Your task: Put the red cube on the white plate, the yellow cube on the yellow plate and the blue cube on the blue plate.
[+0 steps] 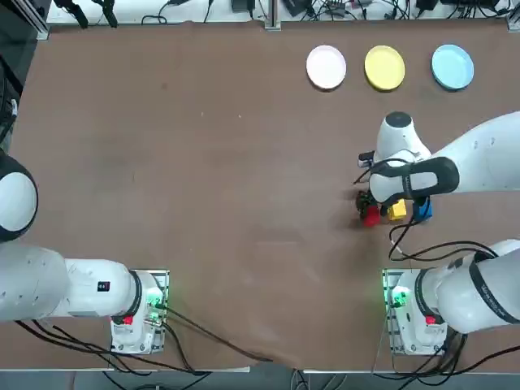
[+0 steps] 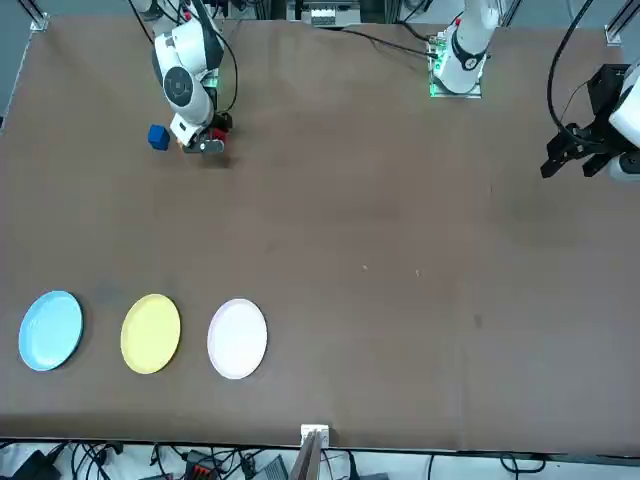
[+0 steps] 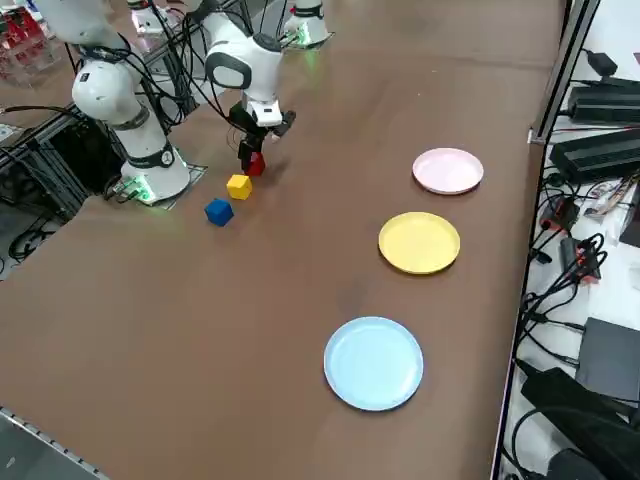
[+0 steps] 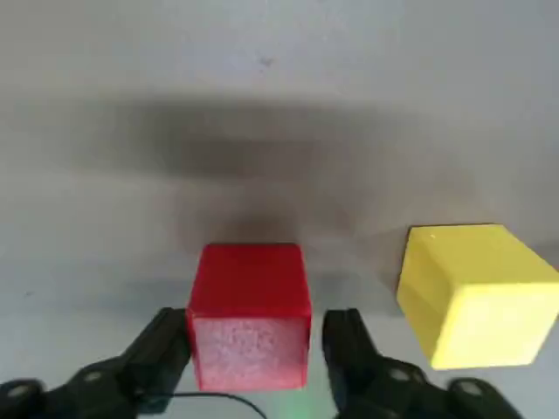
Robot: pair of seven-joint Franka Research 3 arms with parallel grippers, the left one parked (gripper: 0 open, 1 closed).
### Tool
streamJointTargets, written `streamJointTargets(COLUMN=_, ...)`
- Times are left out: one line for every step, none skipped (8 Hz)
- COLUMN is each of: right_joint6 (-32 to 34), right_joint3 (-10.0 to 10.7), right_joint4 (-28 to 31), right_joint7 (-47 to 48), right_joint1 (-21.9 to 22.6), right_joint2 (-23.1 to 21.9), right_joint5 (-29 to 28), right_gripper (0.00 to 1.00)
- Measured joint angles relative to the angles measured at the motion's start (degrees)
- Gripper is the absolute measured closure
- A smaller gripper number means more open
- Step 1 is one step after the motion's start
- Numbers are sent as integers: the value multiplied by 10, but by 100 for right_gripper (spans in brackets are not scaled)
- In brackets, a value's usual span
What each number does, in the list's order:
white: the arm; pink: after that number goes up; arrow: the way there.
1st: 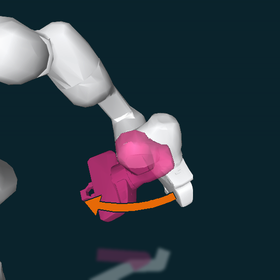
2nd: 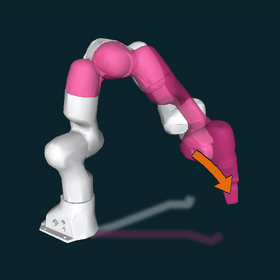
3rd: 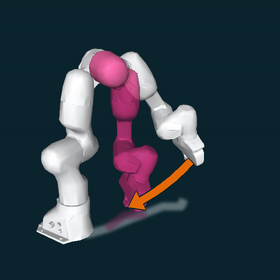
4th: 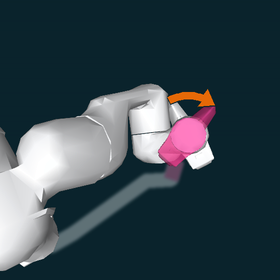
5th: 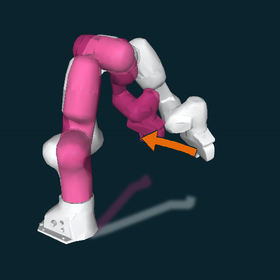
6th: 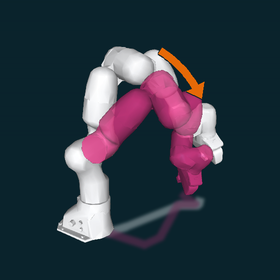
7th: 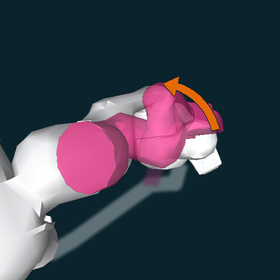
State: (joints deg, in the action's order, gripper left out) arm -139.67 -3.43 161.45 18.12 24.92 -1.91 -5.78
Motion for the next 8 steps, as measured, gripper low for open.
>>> streamJointTargets(right_joint6=3, right_joint3=0, right_joint4=-3, right_joint7=0, right_joint1=0, right_joint2=3, right_joint5=-1, right_gripper=29)
streamJointTargets(right_joint6=4, right_joint3=0, right_joint4=-3, right_joint7=0, right_joint1=0, right_joint2=3, right_joint5=-1, right_gripper=30)
streamJointTargets(right_joint6=6, right_joint3=0, right_joint4=-4, right_joint7=0, right_joint1=0, right_joint2=2, right_joint5=-1, right_gripper=30)
streamJointTargets(right_joint6=19, right_joint3=1, right_joint4=-8, right_joint7=0, right_joint1=0, right_joint2=1, right_joint5=-1, right_gripper=30)
streamJointTargets(right_joint6=49, right_joint3=4, right_joint4=-27, right_joint7=0, right_joint1=0, right_joint2=-10, right_joint5=-1, right_gripper=30)
streamJointTargets(right_joint6=104, right_joint3=14, right_joint4=-68, right_joint7=0, right_joint1=-1, right_joint2=-30, right_joint5=-1, right_gripper=30)
streamJointTargets(right_joint6=170, right_joint3=27, right_joint4=-131, right_joint7=0, right_joint1=-4, right_joint2=-49, right_joint5=-1, right_gripper=30)
streamJointTargets(right_joint6=225, right_joint3=36, right_joint4=-208, right_joint7=0, right_joint1=-12, right_joint2=-56, right_joint5=-1, right_gripper=30)
